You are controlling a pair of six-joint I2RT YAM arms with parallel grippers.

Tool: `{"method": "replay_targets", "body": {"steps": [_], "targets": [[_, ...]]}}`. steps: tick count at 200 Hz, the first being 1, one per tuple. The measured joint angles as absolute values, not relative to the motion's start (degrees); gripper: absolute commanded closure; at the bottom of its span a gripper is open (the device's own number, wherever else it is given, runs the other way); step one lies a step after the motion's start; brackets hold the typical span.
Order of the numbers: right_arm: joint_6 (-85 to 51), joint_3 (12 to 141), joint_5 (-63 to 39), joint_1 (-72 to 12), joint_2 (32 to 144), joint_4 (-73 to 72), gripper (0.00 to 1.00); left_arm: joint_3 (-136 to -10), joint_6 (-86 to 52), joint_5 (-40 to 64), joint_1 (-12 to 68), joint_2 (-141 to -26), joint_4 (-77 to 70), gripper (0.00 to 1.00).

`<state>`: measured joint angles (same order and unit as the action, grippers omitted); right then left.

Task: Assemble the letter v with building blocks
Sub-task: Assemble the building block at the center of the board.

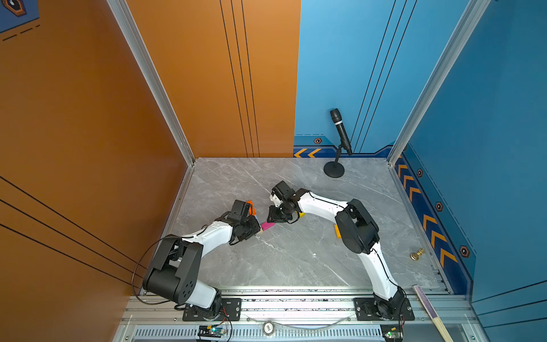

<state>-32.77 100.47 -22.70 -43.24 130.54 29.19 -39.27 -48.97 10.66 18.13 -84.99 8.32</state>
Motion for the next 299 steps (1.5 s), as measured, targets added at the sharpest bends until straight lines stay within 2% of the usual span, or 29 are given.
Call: {"method": "replay_targets", "body": {"steps": [43, 116, 171, 260, 299], "targets": [[-32.8, 100.6, -22.7, -43.2, 130.6, 29.2, 0.71, -39.3, -49.2, 10.7, 18.1, -86.0, 8.0, 0.71], [-32.8, 100.6, -22.7, -43.2, 130.6, 29.2, 0.71, -39.5, -49.4, 10.7, 18.5, -86.7, 7.1, 0.71], [-32.8, 100.6, -22.7, -43.2, 130.7, 29.1, 0.66, -39.5, -49.4, 10.7, 18.5, -86.7, 7.2, 0.7], [-33.0, 101.1, -23.2, -43.5, 130.7, 28.9, 0.49, -41.2, -49.4, 9.8, 18.5, -86.1, 8.4, 0.66], [-33.0, 101.4, -23.8, -43.5, 130.7, 28.6, 0.32, -41.8, -49.3, 9.0, 18.5, -85.0, 10.1, 0.66]]}}
